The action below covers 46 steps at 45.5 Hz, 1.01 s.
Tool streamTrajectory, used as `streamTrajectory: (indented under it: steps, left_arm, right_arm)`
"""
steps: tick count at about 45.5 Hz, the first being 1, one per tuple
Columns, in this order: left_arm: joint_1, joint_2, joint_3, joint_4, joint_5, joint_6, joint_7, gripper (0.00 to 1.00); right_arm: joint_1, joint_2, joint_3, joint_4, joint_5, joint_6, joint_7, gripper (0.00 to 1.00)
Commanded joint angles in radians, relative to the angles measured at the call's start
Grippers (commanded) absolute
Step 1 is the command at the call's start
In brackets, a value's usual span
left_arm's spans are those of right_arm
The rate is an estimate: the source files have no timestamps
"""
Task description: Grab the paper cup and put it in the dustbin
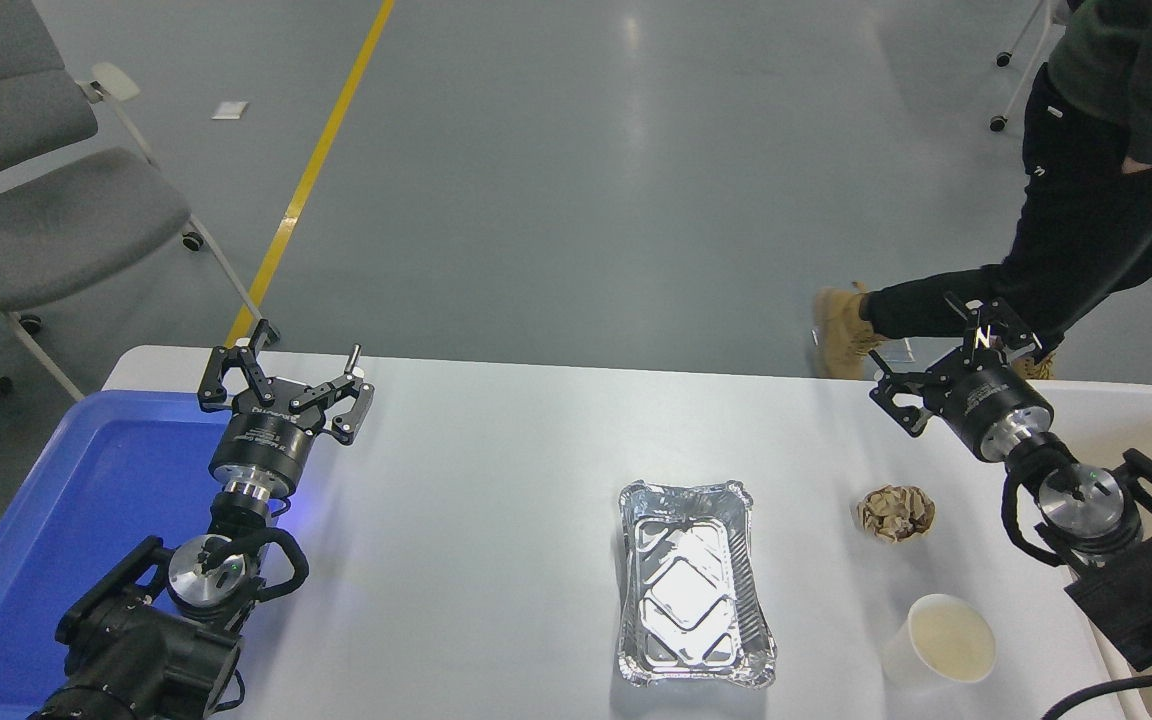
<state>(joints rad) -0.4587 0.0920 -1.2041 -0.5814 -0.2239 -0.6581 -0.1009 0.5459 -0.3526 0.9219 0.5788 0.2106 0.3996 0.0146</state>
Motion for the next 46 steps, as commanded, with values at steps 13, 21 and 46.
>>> streamTrajectory:
  steps: [13,21,46]
  left_arm:
    - [0.0,0.0,0.005,0.0,-0.002,-0.001,0.0,0.99]
    - [0.0,0.0,0.005,0.0,-0.002,0.0,0.0,0.99]
    - [0.0,0.0,0.005,0.0,-0.002,0.0,0.0,0.99]
  right_arm:
    - [-0.024,-0.002,0.0,0.001,0.0,0.012,-0.001,1.0]
    - [-0.015,-0.003,-0.002,-0.001,-0.011,0.012,-0.002,1.0]
    - [0.019,-0.112,-0.002,0.067,-0.292,0.01,-0.005,1.0]
